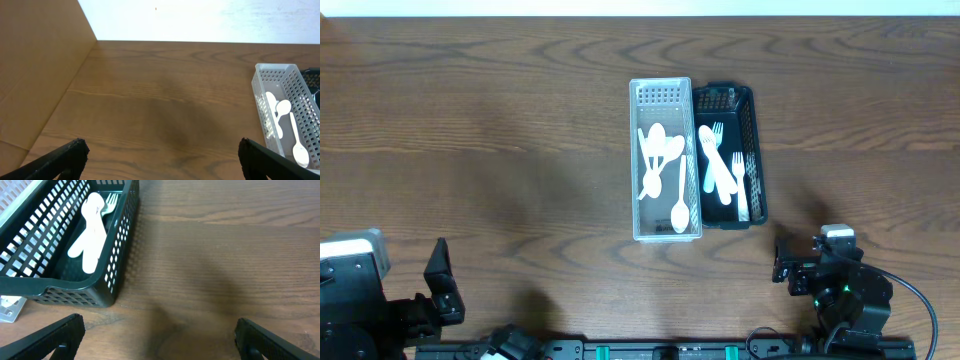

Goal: Pack container

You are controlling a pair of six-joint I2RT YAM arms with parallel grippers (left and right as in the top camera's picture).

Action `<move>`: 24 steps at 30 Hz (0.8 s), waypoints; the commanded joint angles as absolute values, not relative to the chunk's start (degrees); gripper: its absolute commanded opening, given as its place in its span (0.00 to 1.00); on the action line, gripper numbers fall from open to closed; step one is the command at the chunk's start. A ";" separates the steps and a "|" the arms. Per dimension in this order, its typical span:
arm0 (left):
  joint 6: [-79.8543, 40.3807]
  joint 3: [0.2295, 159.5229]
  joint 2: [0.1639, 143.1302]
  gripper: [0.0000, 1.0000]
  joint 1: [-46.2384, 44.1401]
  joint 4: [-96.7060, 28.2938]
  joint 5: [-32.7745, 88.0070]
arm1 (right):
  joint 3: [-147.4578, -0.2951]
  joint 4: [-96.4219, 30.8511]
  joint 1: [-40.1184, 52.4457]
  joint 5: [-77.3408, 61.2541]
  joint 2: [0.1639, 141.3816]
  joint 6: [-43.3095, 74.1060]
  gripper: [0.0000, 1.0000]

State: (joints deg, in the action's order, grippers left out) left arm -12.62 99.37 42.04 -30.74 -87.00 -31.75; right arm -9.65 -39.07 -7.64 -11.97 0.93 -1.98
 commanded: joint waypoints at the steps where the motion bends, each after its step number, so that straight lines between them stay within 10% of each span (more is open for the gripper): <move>1: -12.32 99.61 42.15 0.98 -30.57 -87.02 -32.40 | -9.32 -38.79 -7.09 -12.03 0.32 -2.22 0.99; 15: -12.38 93.27 36.86 0.98 -19.99 -86.08 -32.38 | -9.32 -38.79 -7.09 -12.03 0.32 -2.22 0.99; 24: -18.79 72.03 23.24 0.98 -8.05 -60.40 -32.16 | -9.32 -38.79 -7.09 -12.03 0.32 -2.22 0.99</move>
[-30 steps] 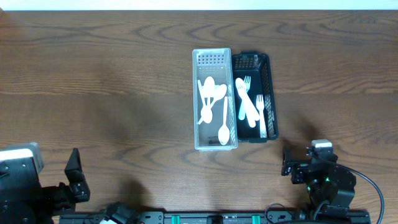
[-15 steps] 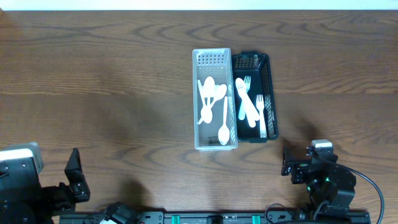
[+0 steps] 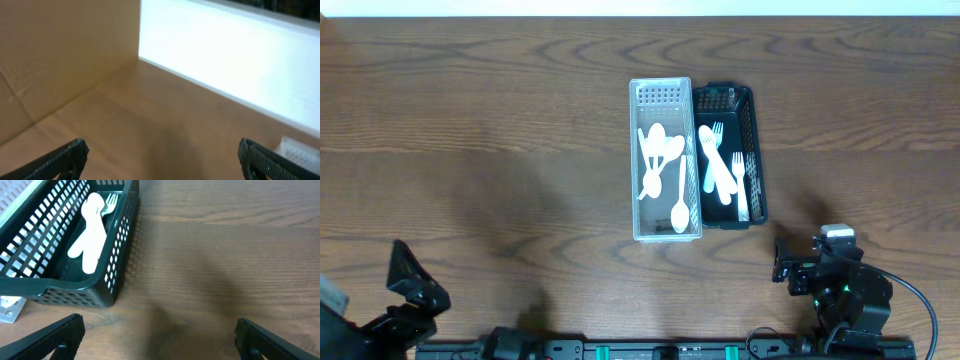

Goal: Pack container

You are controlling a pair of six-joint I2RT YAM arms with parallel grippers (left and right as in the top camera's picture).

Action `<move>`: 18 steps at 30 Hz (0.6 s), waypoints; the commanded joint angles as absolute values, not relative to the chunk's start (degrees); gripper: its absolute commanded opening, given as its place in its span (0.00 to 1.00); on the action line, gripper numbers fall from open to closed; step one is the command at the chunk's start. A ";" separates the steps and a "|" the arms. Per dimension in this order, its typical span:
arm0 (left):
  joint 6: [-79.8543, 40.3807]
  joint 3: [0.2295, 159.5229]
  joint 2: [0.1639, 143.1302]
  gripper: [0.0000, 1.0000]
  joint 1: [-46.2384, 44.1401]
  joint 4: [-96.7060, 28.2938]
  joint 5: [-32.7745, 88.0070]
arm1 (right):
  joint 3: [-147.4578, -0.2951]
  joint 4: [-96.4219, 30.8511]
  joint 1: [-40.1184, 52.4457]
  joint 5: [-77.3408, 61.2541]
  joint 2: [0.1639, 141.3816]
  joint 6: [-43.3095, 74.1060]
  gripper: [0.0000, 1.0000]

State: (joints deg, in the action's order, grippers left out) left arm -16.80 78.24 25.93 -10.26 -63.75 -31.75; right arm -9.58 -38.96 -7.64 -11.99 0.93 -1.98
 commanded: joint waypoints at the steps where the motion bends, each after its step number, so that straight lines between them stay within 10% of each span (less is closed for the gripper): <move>1: -18.79 69.25 21.98 0.98 -7.42 -58.13 -32.16 | -9.32 -38.79 -7.09 -12.03 0.32 -2.22 0.99; 18: -19.40 25.87 8.56 0.98 -5.52 -29.63 -22.94 | -9.32 -38.79 -7.09 -12.03 0.32 -2.22 0.99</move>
State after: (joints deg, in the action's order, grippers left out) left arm -18.44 29.12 10.44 -5.78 -31.92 -24.21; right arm -9.56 -38.92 -7.64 -11.99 0.82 -1.98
